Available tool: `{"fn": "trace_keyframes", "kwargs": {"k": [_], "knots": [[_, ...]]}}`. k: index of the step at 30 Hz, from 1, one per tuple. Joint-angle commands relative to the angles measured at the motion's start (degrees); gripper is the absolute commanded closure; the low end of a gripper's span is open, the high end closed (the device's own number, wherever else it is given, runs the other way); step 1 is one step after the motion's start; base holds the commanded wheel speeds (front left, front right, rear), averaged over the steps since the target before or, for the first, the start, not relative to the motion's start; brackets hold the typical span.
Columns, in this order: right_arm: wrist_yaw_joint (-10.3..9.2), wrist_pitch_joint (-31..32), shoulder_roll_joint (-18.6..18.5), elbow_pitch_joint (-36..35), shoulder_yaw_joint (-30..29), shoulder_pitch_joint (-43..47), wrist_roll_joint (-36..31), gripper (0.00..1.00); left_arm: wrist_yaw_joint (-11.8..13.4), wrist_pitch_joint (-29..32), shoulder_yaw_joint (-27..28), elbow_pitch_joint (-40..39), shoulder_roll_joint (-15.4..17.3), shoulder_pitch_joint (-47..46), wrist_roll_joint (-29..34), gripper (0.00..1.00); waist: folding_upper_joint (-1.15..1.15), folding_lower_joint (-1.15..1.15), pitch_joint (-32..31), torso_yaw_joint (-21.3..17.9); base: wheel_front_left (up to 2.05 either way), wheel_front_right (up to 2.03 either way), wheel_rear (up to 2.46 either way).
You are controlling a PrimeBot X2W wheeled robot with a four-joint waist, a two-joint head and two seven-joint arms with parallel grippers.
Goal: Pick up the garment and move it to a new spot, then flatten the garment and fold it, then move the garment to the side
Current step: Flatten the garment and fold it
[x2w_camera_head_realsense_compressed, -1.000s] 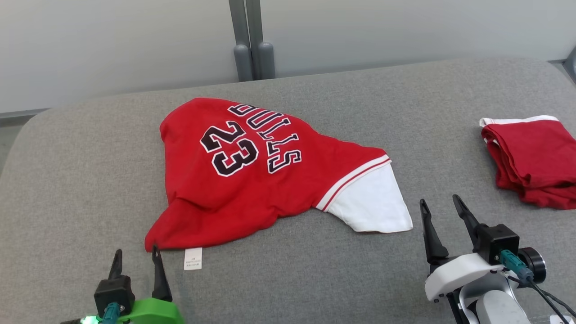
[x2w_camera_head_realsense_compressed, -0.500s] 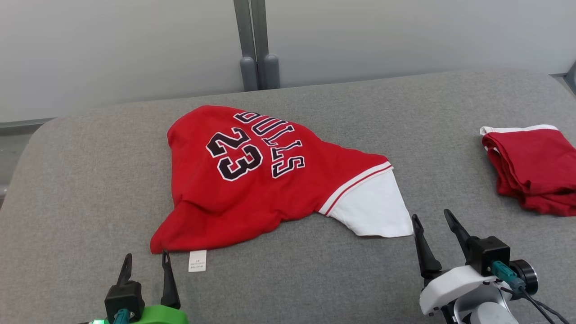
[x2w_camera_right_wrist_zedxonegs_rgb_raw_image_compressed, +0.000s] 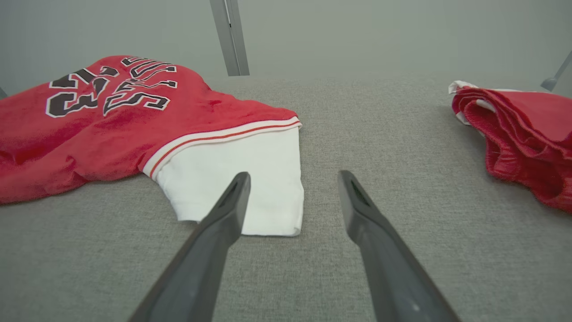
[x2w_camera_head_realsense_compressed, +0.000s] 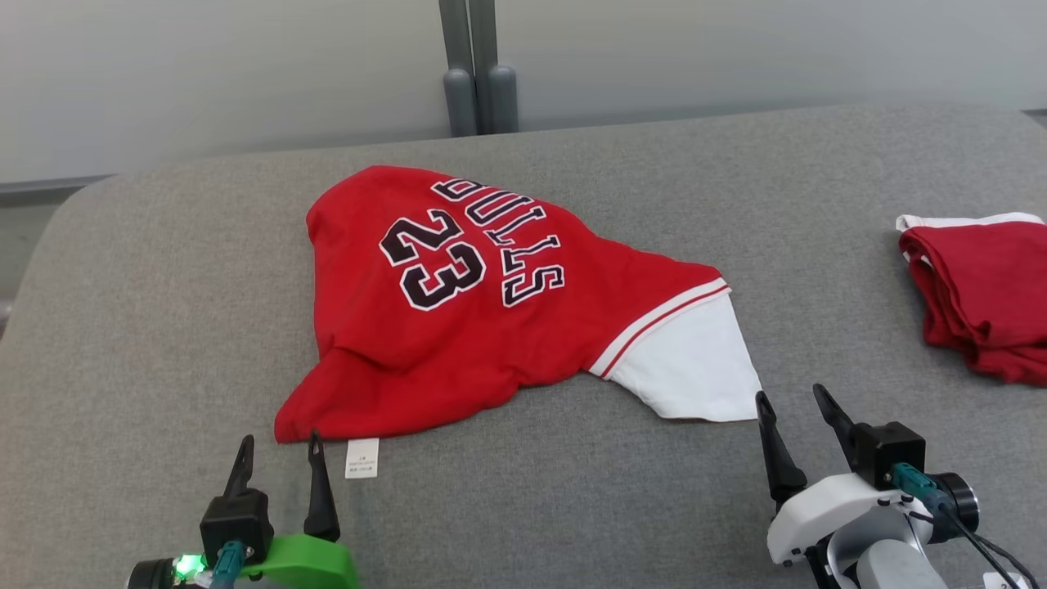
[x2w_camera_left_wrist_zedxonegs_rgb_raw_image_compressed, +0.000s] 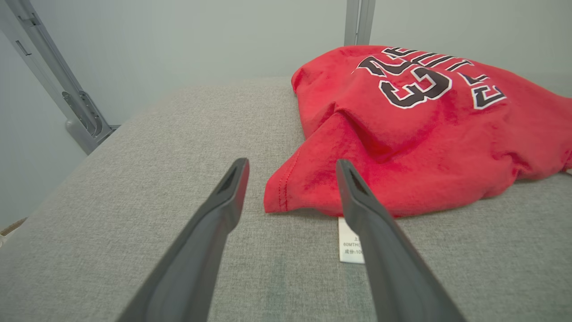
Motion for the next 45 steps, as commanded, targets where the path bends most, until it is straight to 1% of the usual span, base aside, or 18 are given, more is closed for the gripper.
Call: {"fn": "trace_keyframes", "kwargs": {"k": [1,8,13,14,15,16,22,28,31,34,40,42,45], "knots": [[-0.09,-0.12,-0.06,0.99,-0.41,-1.19,0.07,0.0,-0.12,0.01,-0.24,-0.06,0.3,-1.27,-0.05,0.0,0.0,0.0,2.91,1.06,0.0,0.0,0.0],[-0.09,-0.12,-0.05,7.13,-1.74,-5.27,0.39,0.0,0.21,0.01,-1.32,-0.06,0.3,-3.49,-0.3,0.0,0.0,0.0,6.64,2.46,0.0,0.0,0.0],[-0.09,-0.12,-0.04,11.67,-0.8,-6.93,0.78,0.0,0.34,0.01,-1.45,0.01,0.29,-4.55,-0.26,0.0,0.0,0.0,7.83,3.12,0.0,0.0,0.0],[-0.09,0.02,-0.05,12.65,-0.54,-7.17,1.07,0.18,0.36,0.01,-1.45,-0.05,0.29,-4.71,-0.32,0.0,0.0,0.0,7.97,3.19,0.0,0.0,0.0],[-0.09,0.03,-0.05,13.28,-0.38,-7.31,1.09,0.66,0.41,0.01,-1.49,-0.11,0.29,-4.8,-0.36,0.0,0.0,0.0,8.05,3.24,0.0,0.0,0.0],[-0.09,0.03,-0.01,13.66,-0.38,-7.38,1.26,1.0,0.51,0.01,-1.5,-0.16,0.29,-4.88,-0.42,0.0,0.0,0.0,8.11,3.25,0.0,0.0,0.0],[-0.1,0.01,-0.23,12.01,-4.29,-7.06,0.46,1.0,0.42,0.02,-1.4,0.21,0.29,-4.44,-1.17,0.0,0.0,0.0,7.81,2.5,0.0,0.0,0.0],[-0.1,-0.06,-1.27,8.52,-10.05,-6.42,-0.21,1.0,-0.37,0.02,-2.34,0.84,0.29,-3.75,-2.32,0.0,0.0,0.0,7.03,1.87,0.0,0.0,0.0],[-0.1,-0.06,-1.84,7.38,-12.02,-5.74,-0.58,1.0,-1.96,0.02,-3.36,1.75,0.29,-3.2,-3.63,0.0,0.0,0.0,6.54,1.77,0.0,0.0,0.0],[-0.1,-0.06,-2.33,6.62,-13.36,-5.34,-0.91,1.0,-4.29,0.02,-4.52,2.52,0.28,-2.81,-5.67,0.0,0.0,0.0,6.11,1.63,0.0,0.0,0.0],[-0.1,-0.06,-2.26,5.71,-13.94,-5.23,-1.25,1.0,-8.12,0.02,-6.58,4.96,0.29,-2.3,-9.88,0.0,0.0,0.0,6.15,1.09,0.0,0.0,0.0],[-0.1,-0.06,-2.18,5.39,-13.76,-5.56,-1.36,1.0,-8.51,0.02,-6.87,6.17,0.3,-2.65,-10.85,0.0,0.0,0.0,6.42,0.75,0.0,0.0,0.0],[-0.1,-0.06,-2.09,4.82,-13.33,-6.08,-1.27,1.0,-8.42,0.02,-7.22,7.64,0.27,-3.54,-12.2,0.0,0.0,0.0,6.87,0.23,0.0,0.0,0.0]]}}
